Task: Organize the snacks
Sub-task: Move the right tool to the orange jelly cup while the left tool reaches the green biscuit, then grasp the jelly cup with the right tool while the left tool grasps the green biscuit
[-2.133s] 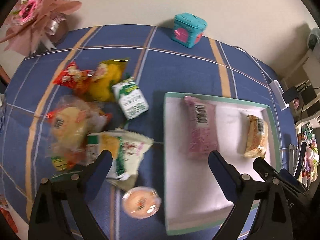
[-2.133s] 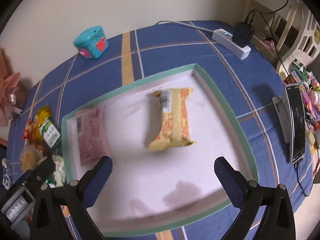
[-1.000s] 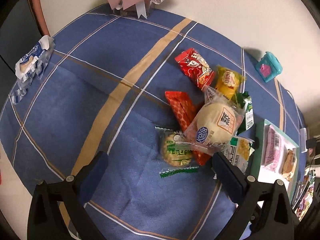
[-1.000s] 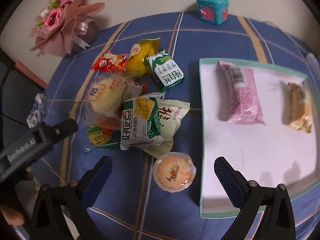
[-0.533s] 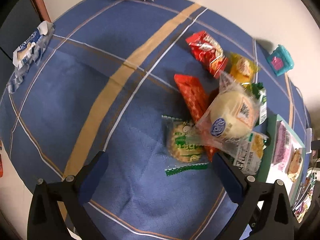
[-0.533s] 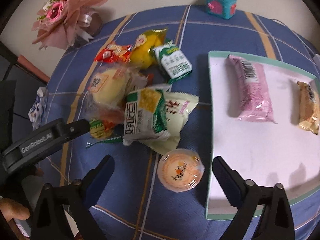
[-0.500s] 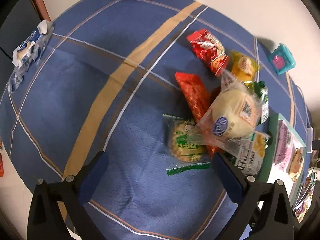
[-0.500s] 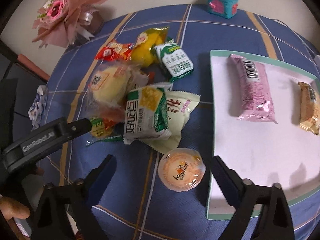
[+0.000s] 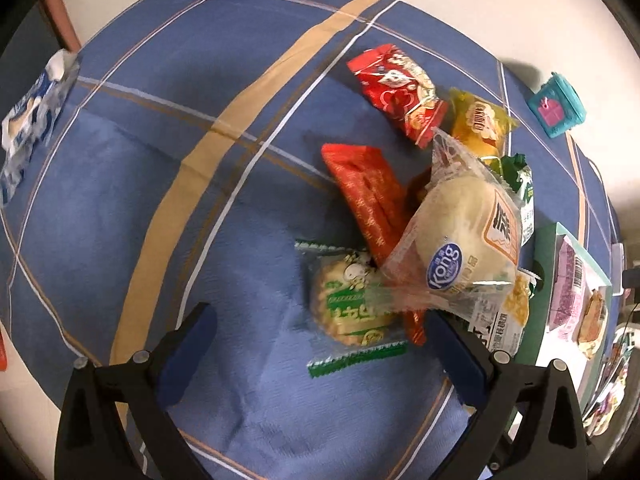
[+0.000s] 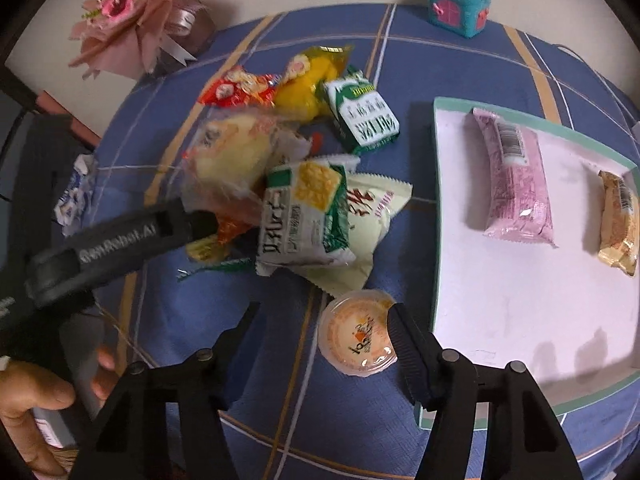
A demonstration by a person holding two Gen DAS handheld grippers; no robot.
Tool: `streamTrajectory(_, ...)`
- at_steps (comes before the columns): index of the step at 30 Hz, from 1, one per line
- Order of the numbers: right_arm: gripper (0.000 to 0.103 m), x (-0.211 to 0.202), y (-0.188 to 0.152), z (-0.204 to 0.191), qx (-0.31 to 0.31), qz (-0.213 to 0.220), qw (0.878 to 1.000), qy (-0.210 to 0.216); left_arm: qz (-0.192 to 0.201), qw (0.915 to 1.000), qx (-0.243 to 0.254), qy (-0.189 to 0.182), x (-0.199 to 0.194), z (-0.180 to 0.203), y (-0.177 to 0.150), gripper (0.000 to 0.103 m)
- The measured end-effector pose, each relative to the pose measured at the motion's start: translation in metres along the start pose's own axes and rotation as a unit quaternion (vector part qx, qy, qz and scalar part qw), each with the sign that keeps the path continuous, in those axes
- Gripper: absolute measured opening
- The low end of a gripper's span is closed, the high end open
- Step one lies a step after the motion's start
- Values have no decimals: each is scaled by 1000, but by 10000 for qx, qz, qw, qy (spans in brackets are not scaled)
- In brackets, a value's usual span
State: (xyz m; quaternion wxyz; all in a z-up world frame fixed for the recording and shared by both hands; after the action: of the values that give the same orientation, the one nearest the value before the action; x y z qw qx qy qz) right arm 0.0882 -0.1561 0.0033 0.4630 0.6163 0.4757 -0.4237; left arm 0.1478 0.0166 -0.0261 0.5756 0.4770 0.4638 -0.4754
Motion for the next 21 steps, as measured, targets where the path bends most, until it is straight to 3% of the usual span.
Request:
streamTrajectory(4,66,9,-1,5,50,-142,9999,-28,-71,9998,162,60,9,8,6,97)
streamTrajectory(11,66,17,-3,13,99,-275,9996,7,-165,9995,253,70,20,18,9,96)
streamTrajectory(16,66,22,-2,6,-24,-307,9995,110,-225,9997,53,98,21,1,8,96)
streamTrajectory(21,65,33,-1,-7,-109,-357,9993,-83,-204,9989,-108,398,16,-21,7,96)
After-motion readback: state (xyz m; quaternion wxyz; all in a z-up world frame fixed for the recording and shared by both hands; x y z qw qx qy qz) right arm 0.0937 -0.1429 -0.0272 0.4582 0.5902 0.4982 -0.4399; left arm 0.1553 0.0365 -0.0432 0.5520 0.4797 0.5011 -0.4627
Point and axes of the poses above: each gripper's, at about its wrist camera, not at the fingertips, and x roughly the way its jaws point, z to its right, y to its top, the point moved 2 cm from there along x, roughly the way its jaws point, and after that the axes turned 3 degrees about -z, right-handed, at the moved point
